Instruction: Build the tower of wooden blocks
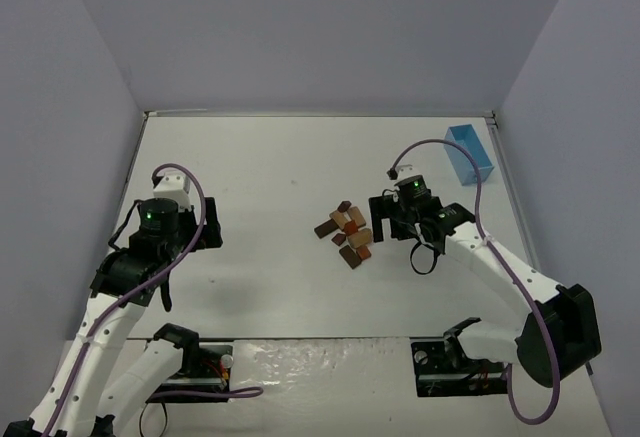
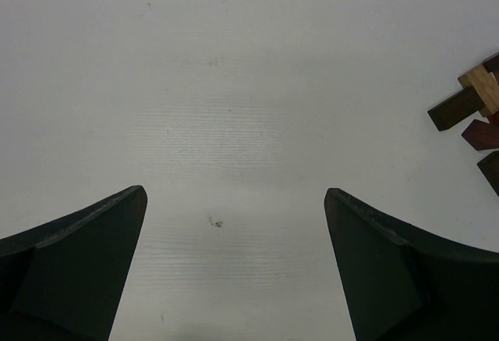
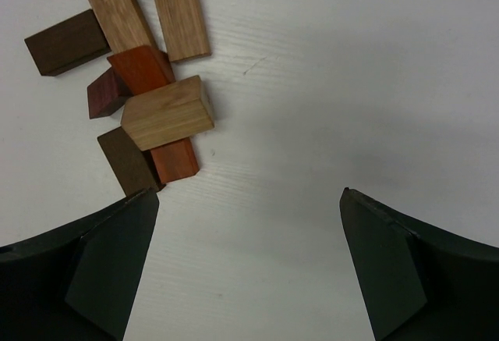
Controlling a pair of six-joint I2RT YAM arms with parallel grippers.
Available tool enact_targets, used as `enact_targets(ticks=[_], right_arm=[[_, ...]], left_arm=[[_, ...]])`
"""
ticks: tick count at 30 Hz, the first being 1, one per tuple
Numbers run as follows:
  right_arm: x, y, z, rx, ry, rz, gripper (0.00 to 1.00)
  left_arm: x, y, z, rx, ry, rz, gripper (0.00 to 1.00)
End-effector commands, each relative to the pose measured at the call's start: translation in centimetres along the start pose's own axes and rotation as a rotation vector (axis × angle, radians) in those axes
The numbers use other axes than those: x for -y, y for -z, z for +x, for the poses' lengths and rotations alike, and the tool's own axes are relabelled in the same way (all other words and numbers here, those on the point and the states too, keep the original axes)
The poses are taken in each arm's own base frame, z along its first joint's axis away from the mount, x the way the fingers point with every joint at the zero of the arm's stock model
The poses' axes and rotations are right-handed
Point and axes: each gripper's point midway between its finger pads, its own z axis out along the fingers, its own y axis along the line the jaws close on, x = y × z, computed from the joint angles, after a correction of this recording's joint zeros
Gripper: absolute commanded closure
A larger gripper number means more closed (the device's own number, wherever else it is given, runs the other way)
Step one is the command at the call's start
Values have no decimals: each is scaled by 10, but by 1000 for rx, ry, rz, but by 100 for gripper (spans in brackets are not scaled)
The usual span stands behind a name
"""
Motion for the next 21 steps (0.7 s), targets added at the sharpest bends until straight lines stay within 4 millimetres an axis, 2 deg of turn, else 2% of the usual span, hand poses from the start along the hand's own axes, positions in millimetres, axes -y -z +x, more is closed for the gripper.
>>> enact_targets(ticks=[1, 7, 12, 13, 18, 21], right_arm=[[-17, -5, 6, 0, -34, -10, 0], [-37, -21, 19, -58, -11, 9, 0], [-72, -38, 44, -136, 52, 6, 5], [-73, -41, 45, -145, 51, 13, 6], [-106, -58, 65, -187, 122, 11, 9], [-113, -73, 67, -198, 129, 23, 14]], left_arm=[[5, 4, -17, 51, 71, 6, 3], [12, 1, -17, 33, 104, 31, 3], [26, -7, -3, -40, 145, 84, 3], [26, -7, -1, -44, 146, 84, 3], [23, 0, 1, -13, 120, 91, 3], [24, 5, 4, -1, 106, 102, 3]])
